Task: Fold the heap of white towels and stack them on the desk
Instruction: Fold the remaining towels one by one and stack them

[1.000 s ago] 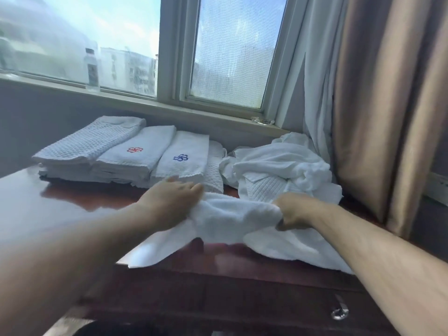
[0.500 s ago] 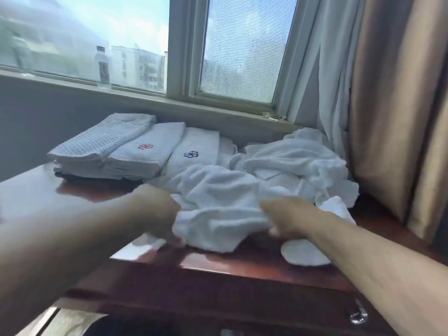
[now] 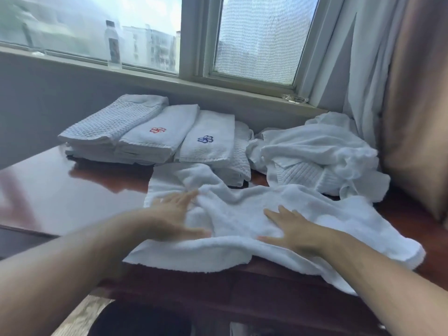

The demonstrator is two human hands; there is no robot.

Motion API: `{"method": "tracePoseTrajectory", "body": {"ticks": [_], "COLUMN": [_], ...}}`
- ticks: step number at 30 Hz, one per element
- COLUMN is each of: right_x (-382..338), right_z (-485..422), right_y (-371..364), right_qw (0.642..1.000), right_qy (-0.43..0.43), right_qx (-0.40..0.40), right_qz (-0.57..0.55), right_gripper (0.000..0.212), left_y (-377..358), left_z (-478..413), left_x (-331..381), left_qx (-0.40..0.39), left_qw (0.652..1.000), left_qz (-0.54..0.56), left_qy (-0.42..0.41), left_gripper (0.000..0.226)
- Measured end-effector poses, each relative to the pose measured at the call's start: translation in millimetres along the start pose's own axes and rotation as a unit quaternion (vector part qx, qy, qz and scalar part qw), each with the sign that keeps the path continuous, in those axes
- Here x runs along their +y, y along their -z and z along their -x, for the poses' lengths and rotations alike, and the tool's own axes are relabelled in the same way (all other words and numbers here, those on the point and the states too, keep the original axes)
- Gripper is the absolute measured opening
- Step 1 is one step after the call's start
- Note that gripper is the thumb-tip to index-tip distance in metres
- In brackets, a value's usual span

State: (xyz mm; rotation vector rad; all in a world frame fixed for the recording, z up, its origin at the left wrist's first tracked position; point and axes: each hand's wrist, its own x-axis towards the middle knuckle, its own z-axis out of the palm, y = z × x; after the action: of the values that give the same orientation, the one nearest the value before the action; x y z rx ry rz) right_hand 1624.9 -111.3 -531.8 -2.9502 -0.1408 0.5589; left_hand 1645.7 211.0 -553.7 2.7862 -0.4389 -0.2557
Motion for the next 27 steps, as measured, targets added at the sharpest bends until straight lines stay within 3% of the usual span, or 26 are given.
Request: {"method": "tracePoseTrajectory", "body": {"ticks": [3,6,10,12,13,16,18,21,24,27], "right_x": [11.4,11.5,-8.9,-28.5,-39.6,-62.9,-59.5,-36.0,-27.4,-45.3], "right_z": [2.4,-0.9,-20.5,-35.4,-44.4,-68.2,-79.8,-91.2,-98.4,-91.0], "right_y": [-14.2,-20.9,-4.4,-0.1,-0.2,-5.5,-9.0,0.7,9.7,5.3], "right_qw": [0.999,0.998,0.993,0.994,0.996,0.997,0.994,0.993,0.997,0.998], "right_qy": [0.018,-0.003,-0.091,-0.077,-0.054,0.033,0.075,0.076,0.013,0.022], "right_qx": [0.045,0.062,0.080,0.082,0.074,0.056,0.069,0.083,0.071,0.054], "right_qz": [-0.010,0.001,0.000,0.006,0.014,0.038,0.046,0.029,0.034,0.030], "right_gripper": [0.117,0.100,0.111,0.113,0.110,0.098,0.092,0.079,0.074,0.085], "left_y": [5.8,10.6,23.4,34.5,38.8,45.8,45.8,48.7,54.0,53.6], "left_z": [-0.6,9.4,29.1,29.8,27.9,20.8,20.8,24.3,25.6,22.1], "left_x": [-19.8,-41.4,-53.5,-52.3,-54.2,-65.5,-75.9,-88.9,-91.2,-87.1], "left_qx": [0.049,0.069,-0.005,-0.057,-0.067,0.000,0.068,0.114,0.090,0.050], "left_qw": [0.994,0.996,0.999,0.997,0.997,0.985,0.978,0.983,0.986,0.996], "left_qz": [0.086,0.045,-0.052,-0.053,-0.023,0.164,0.178,0.121,0.132,0.061], "left_qy": [0.055,0.031,0.003,0.020,0.025,0.054,0.085,0.074,0.052,0.031], "left_gripper": [0.113,0.101,0.130,0.137,0.131,0.066,0.043,0.028,0.020,0.042]}}
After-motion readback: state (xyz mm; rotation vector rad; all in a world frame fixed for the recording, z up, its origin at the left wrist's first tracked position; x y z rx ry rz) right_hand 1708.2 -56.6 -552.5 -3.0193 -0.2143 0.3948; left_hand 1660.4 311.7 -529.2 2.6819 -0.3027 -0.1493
